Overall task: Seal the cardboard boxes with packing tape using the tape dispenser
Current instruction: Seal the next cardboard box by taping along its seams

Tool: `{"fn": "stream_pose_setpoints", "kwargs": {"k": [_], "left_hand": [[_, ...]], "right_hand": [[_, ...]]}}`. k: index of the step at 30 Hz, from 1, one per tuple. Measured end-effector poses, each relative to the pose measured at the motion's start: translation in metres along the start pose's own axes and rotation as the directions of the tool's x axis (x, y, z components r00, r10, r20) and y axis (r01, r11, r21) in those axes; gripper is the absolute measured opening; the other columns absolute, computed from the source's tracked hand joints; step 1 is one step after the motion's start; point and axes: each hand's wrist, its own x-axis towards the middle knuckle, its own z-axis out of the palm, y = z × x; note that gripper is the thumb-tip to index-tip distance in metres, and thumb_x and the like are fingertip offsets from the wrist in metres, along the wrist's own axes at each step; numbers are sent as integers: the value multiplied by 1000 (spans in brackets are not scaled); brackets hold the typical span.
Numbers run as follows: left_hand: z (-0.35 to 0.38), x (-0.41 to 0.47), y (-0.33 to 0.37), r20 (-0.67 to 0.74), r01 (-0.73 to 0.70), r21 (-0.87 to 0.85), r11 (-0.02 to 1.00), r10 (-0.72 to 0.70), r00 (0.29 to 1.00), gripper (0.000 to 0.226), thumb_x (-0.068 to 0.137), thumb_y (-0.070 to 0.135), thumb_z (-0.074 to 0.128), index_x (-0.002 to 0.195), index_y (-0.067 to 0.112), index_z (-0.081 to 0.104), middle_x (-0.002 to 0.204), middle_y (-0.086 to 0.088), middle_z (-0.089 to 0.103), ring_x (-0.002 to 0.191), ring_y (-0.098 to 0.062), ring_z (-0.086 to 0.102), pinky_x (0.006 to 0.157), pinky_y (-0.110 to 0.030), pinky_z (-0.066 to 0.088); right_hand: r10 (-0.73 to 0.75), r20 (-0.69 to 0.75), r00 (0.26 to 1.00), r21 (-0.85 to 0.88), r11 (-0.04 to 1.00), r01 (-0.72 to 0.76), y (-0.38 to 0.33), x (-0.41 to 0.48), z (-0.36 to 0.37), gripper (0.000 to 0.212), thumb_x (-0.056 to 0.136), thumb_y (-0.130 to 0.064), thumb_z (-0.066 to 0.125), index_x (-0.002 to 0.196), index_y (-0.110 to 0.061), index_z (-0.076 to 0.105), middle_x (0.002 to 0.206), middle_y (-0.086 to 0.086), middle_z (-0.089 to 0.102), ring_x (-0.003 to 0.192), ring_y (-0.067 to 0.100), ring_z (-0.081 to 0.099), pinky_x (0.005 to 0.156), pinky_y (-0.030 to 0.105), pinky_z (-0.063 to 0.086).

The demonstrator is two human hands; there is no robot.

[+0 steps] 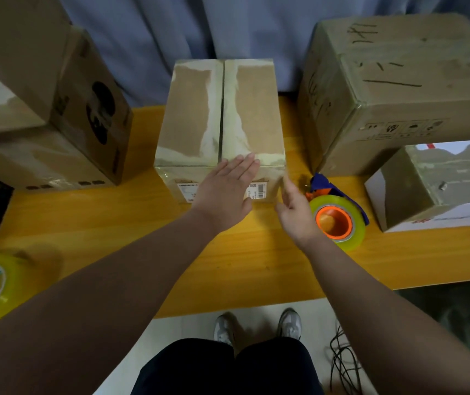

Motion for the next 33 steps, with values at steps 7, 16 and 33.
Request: {"fn": "stream_pose_setpoints", "kwargs": {"k": [7,16,33], "left_hand": [[-13,9,-11,-7,-45,-43,998,45,999,57,99,30,37,152,24,15,159,7,12,145,-8,14,115,-24,6],[-12,9,-14,-55,-33,-104,994,28,998,54,98,31,40,150,27,25,156,10,21,143,-7,21,112,-25,16],[-9,9,-16,-72,-52,-157,986,41,997,51,98,29,43,148,26,31,154,8,27,142,-7,25,111,-26,20]], "right_hand": [[-175,34,984,-405,898,174,-21,13,-39,69,93,-4,56,149,-35,29,130,3,60,118,15,57,101,34,47],[-272,176,946,-626,711,321,-34,43,-35,61,85,-6,66,136,-27,41,122,3,45,96,23,57,76,35,51],[-616,177,768,-581,565,586,-19,51,-42,45,82,-12,67,127,-13,62,80,-4,37,68,12,43,60,26,46]]}}
